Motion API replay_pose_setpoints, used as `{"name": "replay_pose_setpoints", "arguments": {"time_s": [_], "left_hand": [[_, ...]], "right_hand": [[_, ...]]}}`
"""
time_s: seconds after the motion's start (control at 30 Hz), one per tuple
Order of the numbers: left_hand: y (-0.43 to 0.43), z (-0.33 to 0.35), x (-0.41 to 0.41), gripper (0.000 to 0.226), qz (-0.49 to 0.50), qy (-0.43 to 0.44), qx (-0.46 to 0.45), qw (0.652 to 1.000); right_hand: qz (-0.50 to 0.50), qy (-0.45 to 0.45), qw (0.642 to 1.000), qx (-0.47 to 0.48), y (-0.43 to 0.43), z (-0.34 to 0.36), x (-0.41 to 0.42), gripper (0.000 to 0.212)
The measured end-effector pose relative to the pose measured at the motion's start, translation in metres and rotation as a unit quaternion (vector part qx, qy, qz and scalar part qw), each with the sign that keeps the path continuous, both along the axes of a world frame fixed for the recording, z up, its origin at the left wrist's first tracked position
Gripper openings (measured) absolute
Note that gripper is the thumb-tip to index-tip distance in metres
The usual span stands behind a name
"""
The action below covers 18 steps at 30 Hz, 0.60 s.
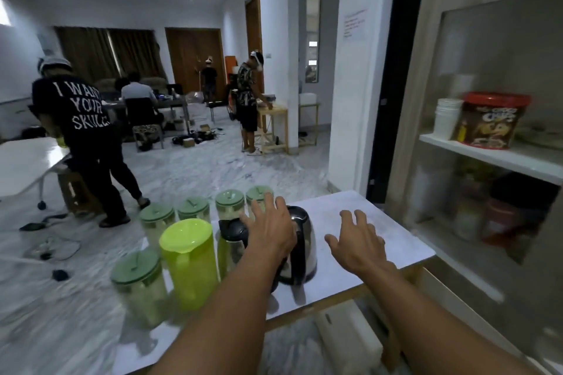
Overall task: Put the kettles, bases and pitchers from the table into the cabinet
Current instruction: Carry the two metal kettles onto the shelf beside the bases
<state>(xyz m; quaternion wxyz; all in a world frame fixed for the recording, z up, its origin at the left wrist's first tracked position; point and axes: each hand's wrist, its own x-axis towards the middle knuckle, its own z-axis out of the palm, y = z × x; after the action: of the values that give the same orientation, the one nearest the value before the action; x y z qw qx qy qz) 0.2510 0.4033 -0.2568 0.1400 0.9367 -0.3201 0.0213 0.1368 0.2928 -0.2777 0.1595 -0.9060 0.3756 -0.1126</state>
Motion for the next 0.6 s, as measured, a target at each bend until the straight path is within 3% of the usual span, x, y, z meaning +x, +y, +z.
{"name": "replay_pose_setpoints", "arguments": {"time_s": [0.1, 0.23, 0.33, 0.4, 0.5, 0.6], "left_hand": [[0.027, -0.021, 0.03, 0.054, 0.034, 0.037, -0.006, 0.999], [0.031, -0.046, 0.045, 0.063, 0.128, 0.159, -0.117, 0.972], [0.017, -0.071, 0.057, 0.072, 0.25, 0.308, -0.244, 0.885], [0.008, -0.086, 0.068, 0.066, 0.269, 0.378, -0.268, 0.844], [-0.003, -0.095, 0.084, 0.057, 0.28, 0.45, -0.319, 0.785], [-0.018, -0.106, 0.099, 0.063, 0.304, 0.493, -0.365, 0.729]], "right_hand": [[0.012, 0.019, 1.0, 0.02, 0.025, -0.019, 0.035, 0.058], [0.0, 0.044, 0.997, 0.06, 0.036, -0.041, 0.066, 0.057], [-0.017, 0.039, 0.994, 0.096, 0.029, -0.05, 0.085, 0.054], [-0.025, 0.026, 0.992, 0.123, 0.018, -0.056, 0.101, 0.052], [-0.05, -0.002, 0.983, 0.178, 0.0, -0.065, 0.124, 0.055], [-0.079, -0.01, 0.968, 0.236, -0.017, -0.077, 0.148, 0.057]]}}
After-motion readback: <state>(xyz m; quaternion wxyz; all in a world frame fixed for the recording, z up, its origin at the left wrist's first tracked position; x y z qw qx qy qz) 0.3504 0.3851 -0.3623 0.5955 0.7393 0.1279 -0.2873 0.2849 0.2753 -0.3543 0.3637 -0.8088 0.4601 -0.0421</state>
